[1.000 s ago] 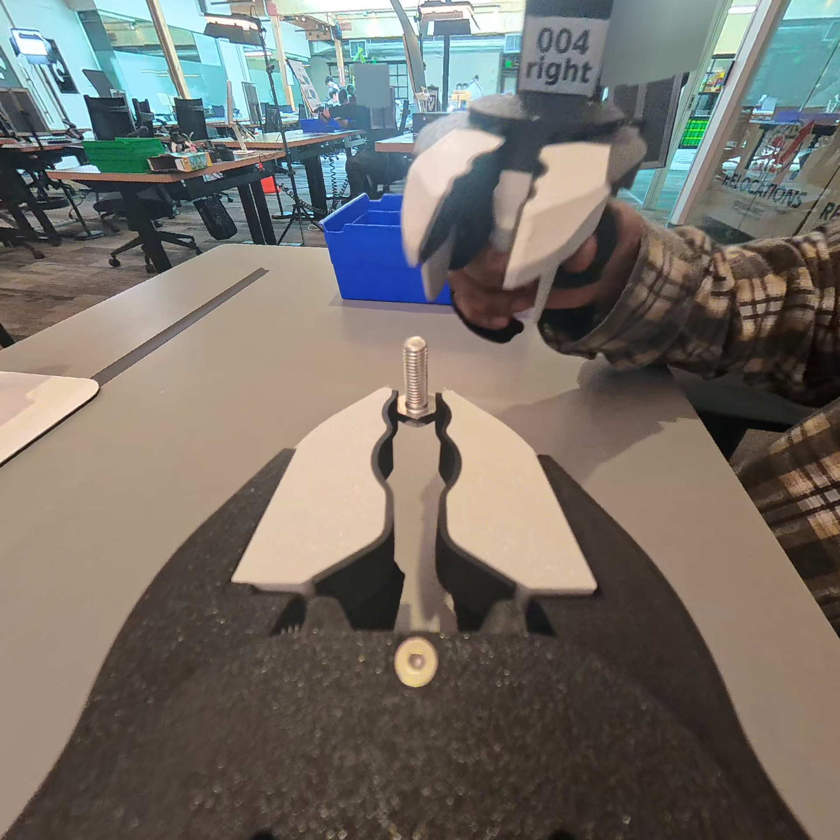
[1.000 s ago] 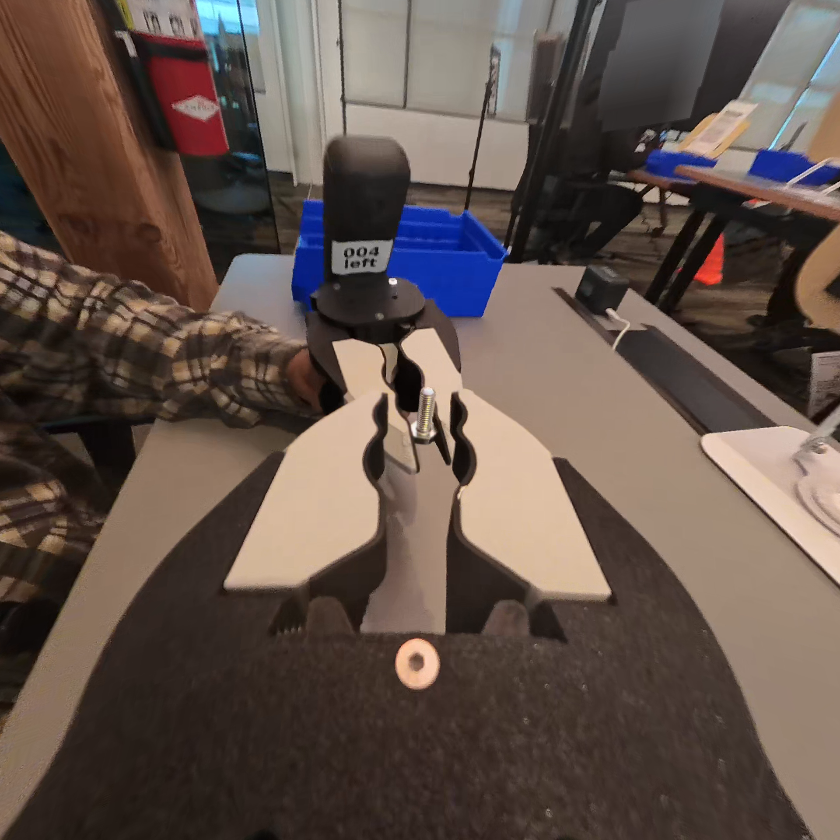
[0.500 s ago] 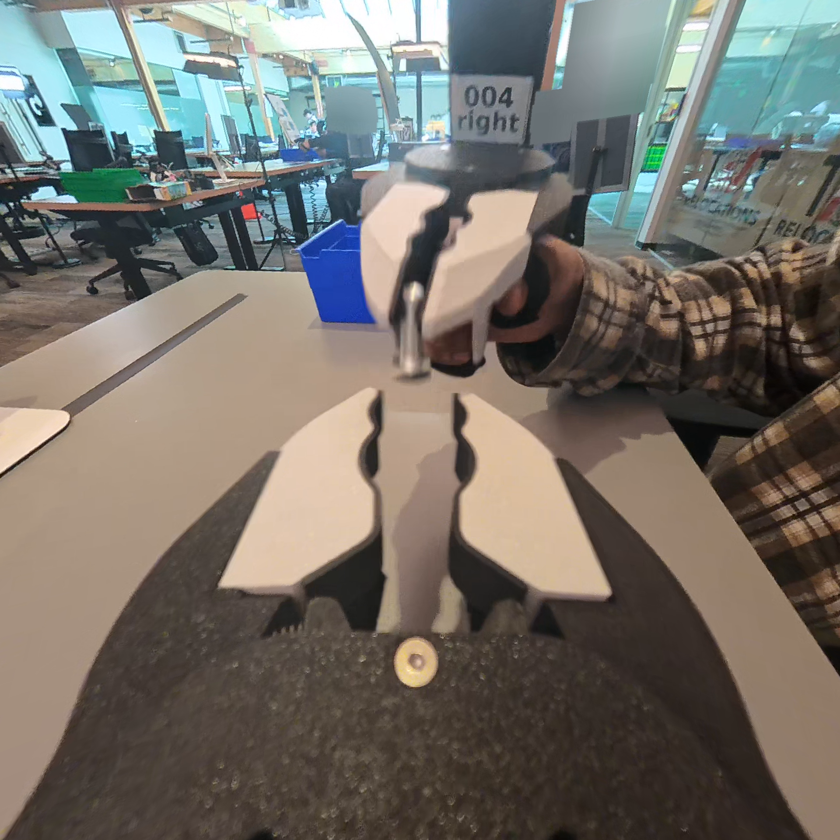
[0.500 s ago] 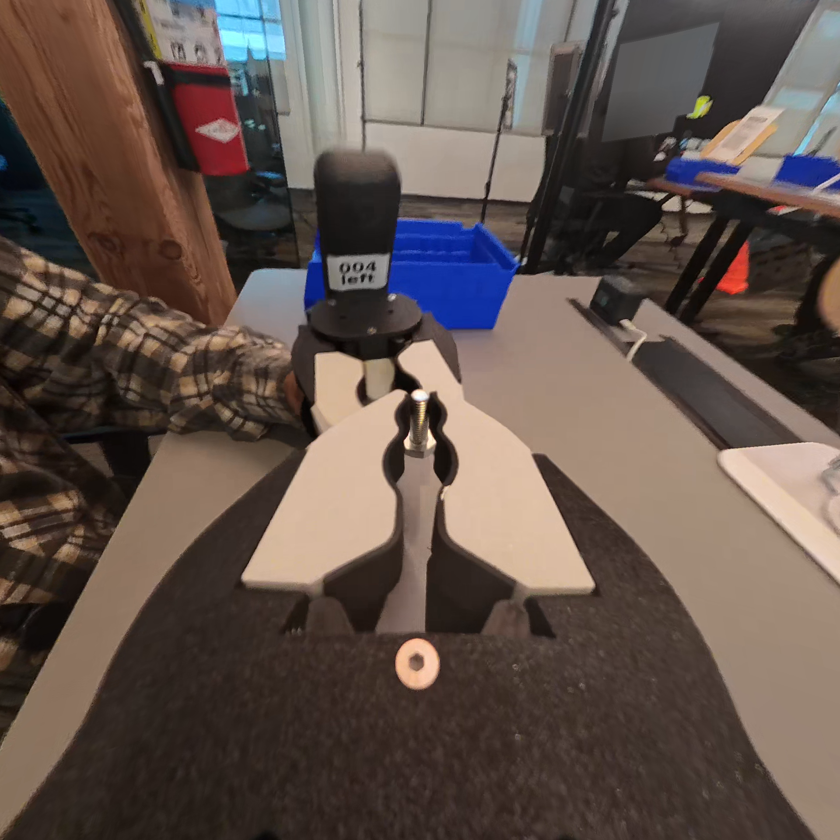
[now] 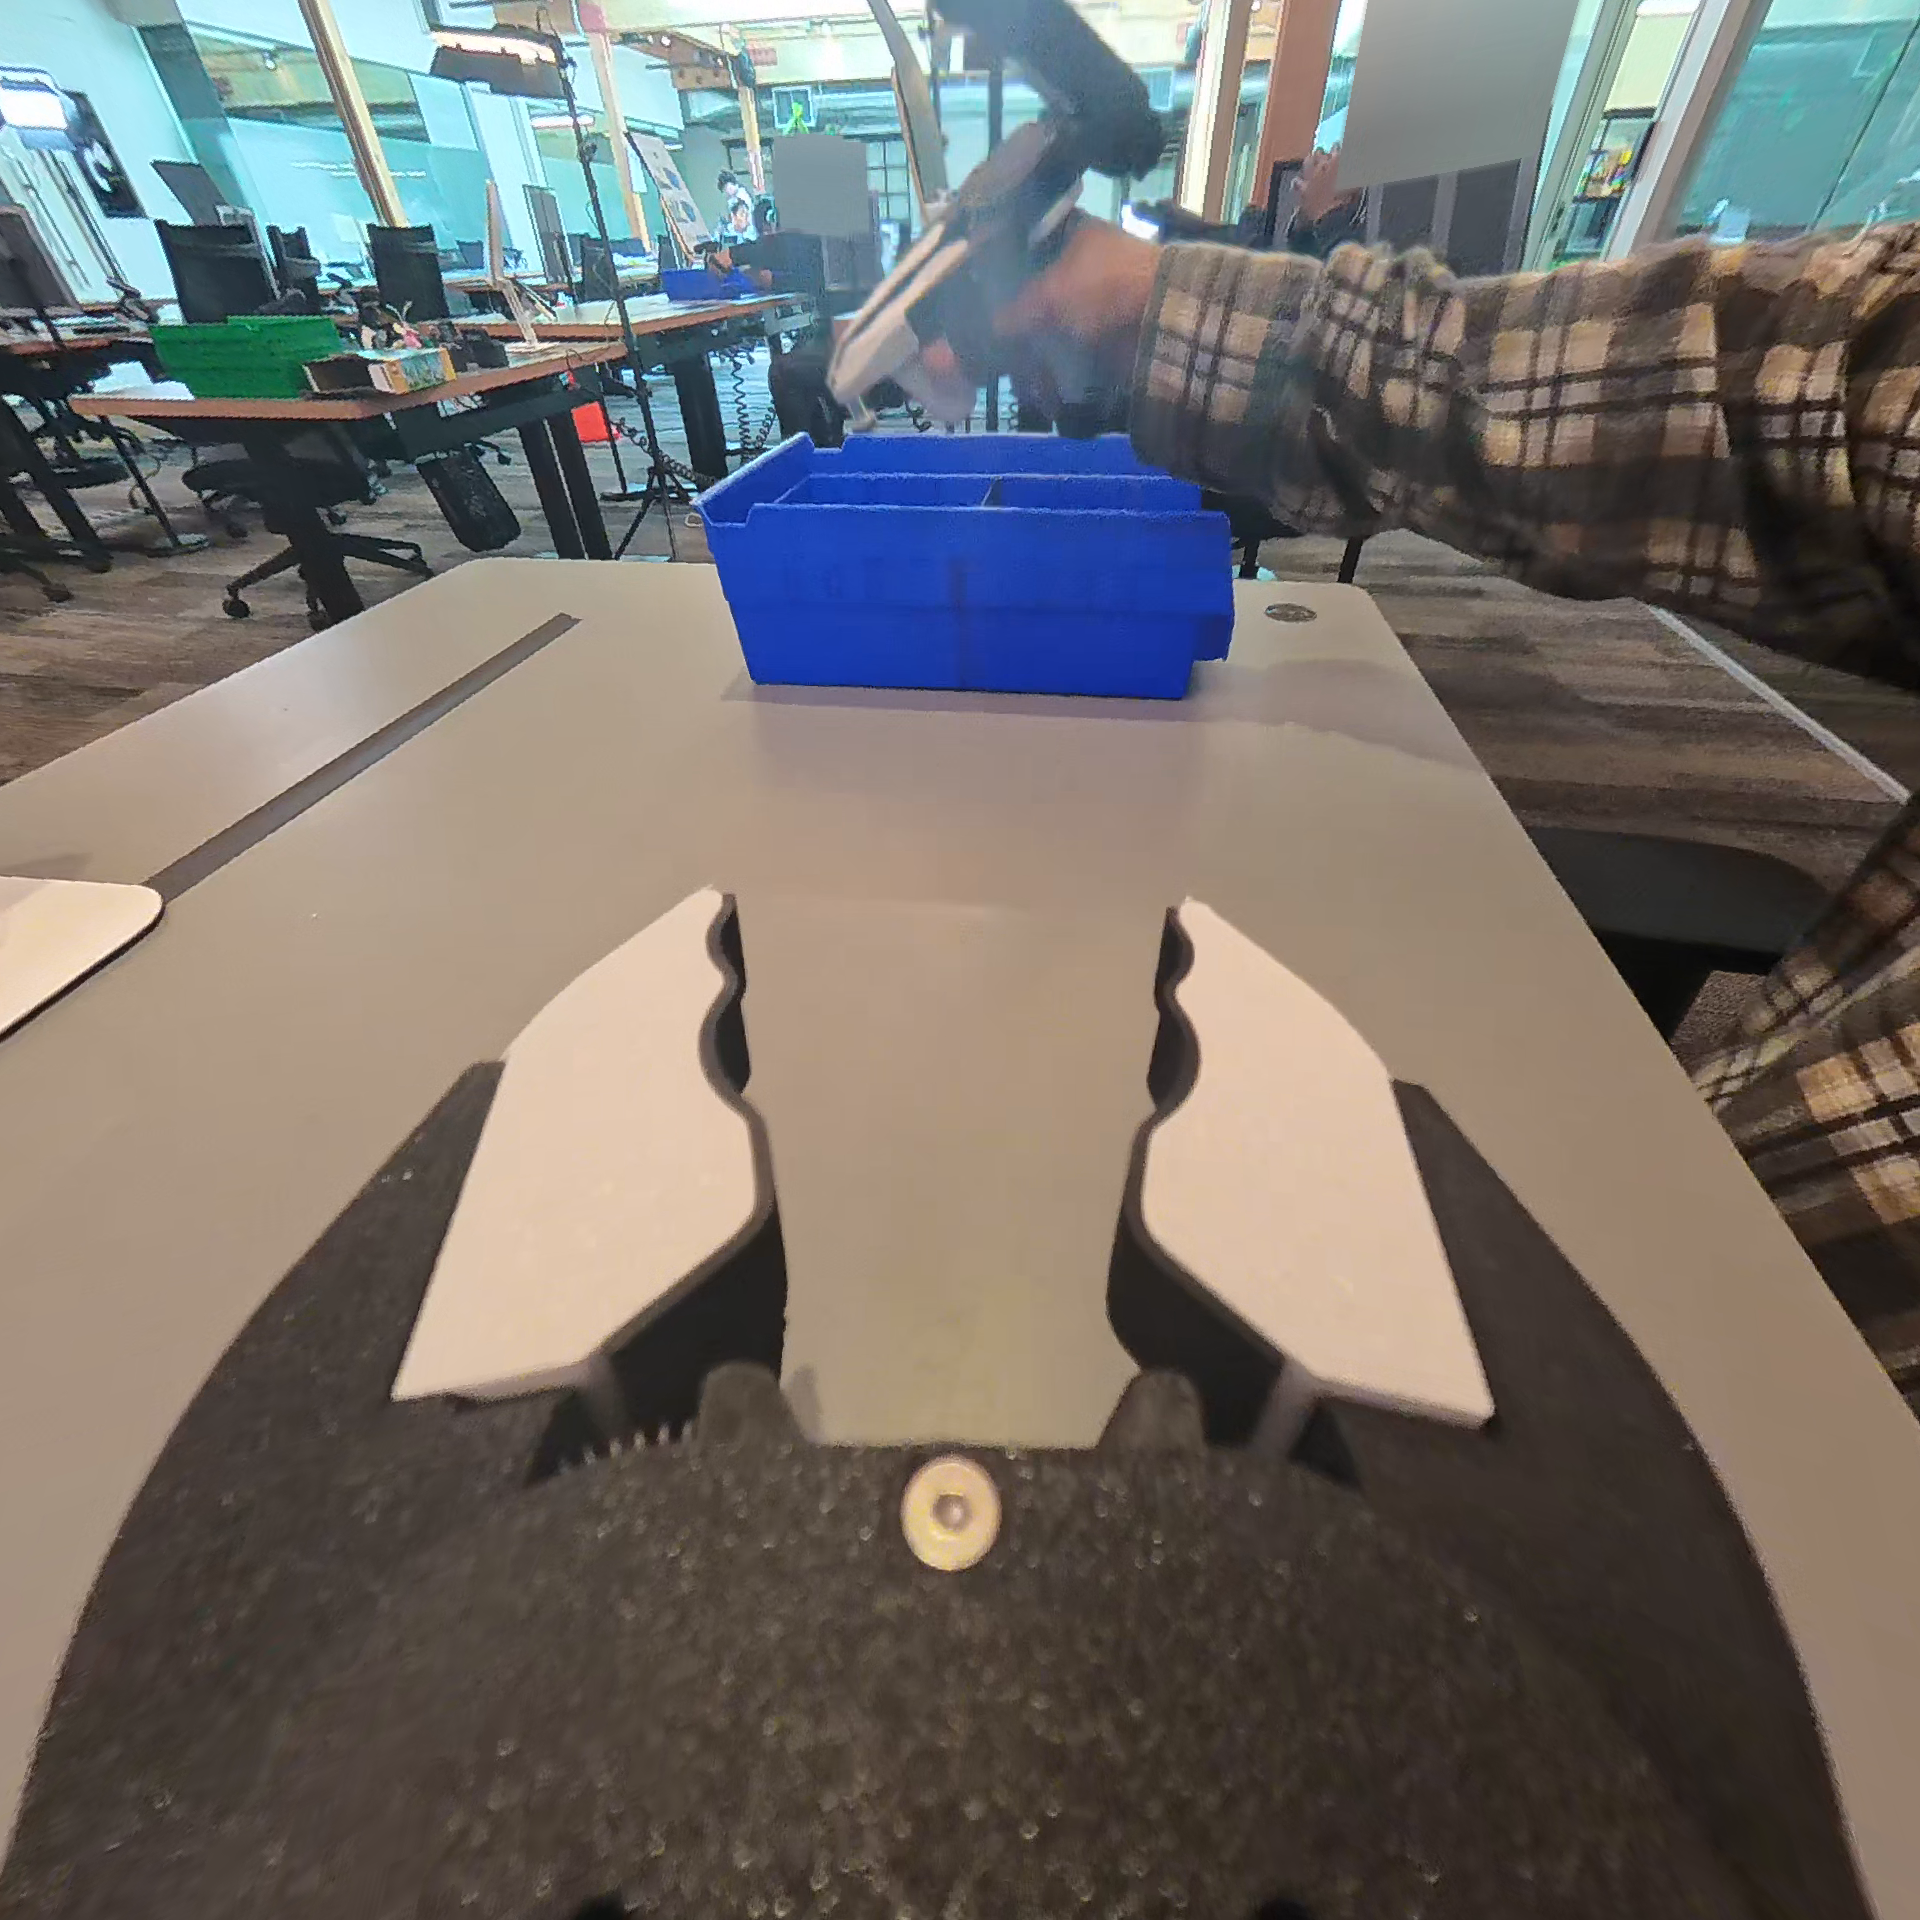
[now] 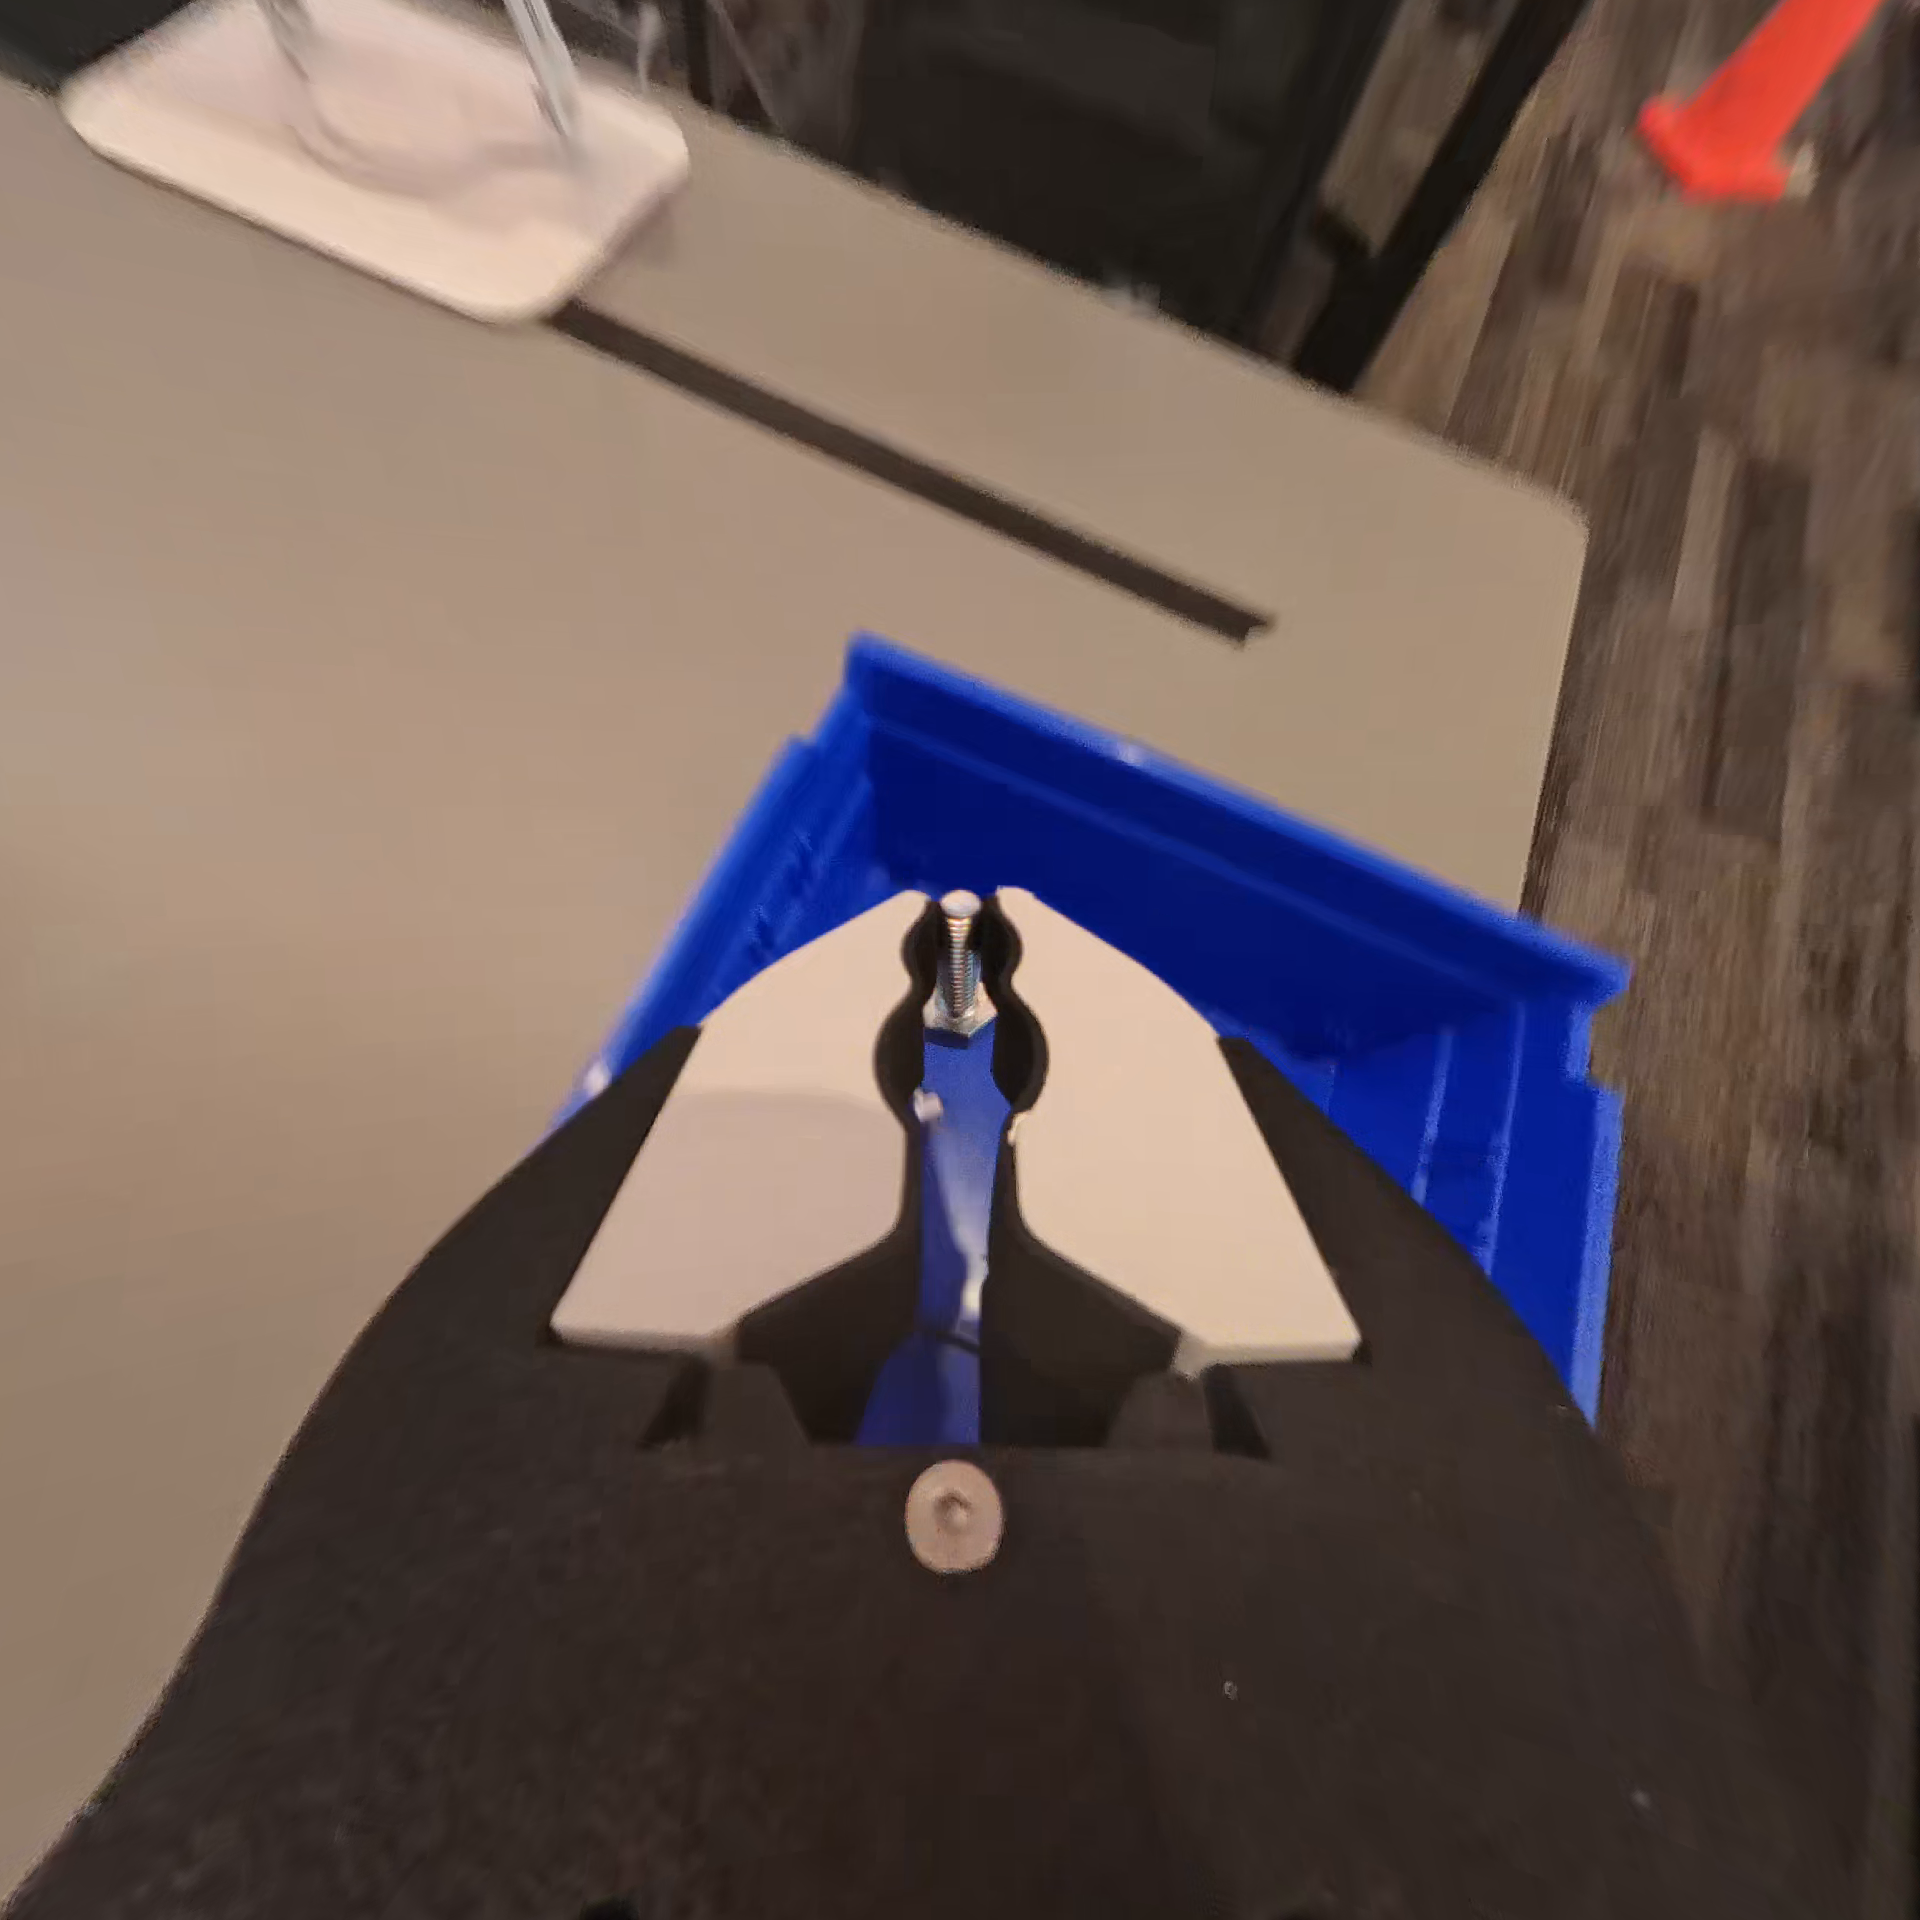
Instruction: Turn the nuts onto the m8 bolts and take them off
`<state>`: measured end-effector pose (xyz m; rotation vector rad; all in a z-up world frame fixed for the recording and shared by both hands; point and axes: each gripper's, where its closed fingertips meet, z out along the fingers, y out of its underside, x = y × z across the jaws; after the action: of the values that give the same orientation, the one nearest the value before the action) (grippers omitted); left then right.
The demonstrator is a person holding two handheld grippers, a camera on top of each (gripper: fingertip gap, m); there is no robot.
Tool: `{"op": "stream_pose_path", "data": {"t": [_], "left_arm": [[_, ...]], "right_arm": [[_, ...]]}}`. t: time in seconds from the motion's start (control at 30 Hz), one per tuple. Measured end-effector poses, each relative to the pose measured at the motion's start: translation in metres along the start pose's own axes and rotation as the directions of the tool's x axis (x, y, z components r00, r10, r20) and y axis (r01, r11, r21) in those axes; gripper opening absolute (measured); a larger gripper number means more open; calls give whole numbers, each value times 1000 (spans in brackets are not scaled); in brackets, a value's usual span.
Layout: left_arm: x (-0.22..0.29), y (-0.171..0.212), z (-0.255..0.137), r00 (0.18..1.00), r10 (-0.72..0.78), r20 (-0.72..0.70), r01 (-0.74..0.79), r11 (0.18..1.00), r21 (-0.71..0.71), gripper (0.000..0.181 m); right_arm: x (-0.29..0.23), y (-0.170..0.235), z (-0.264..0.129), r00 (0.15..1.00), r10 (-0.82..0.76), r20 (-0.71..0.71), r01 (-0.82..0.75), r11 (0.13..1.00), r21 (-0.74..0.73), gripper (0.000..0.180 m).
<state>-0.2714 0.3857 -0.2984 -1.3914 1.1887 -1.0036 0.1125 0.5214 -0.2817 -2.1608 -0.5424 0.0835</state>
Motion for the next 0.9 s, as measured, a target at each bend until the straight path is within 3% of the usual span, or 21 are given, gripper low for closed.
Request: {"op": "stream_pose_path", "data": {"t": [0.1,0.23,0.43,0.63,0.9], "left_arm": [[0,3,1,1000,-3,-5,3,1000,-13,73],[0,6,2,1000,-5,-11,5,1000,-26,71],[-2,6,0,1000,-7,-2,7,1000,-27,71],[-10,4,-5,999,-18,33,19,1000,-21,70],[-18,3,-10,997,-30,70,32,999,-18,69]], "right_arm": [[8,37,12,1000,11,-4,-11,994,-112,8],[10,46,12,1000,15,-2,-15,993,-117,16],[3,-10,-24,999,4,-32,-2,998,65,38],[-69,-84,-66,998,-54,-12,55,952,301,59],[-171,-89,-40,990,-97,105,55,936,349,77]]}}
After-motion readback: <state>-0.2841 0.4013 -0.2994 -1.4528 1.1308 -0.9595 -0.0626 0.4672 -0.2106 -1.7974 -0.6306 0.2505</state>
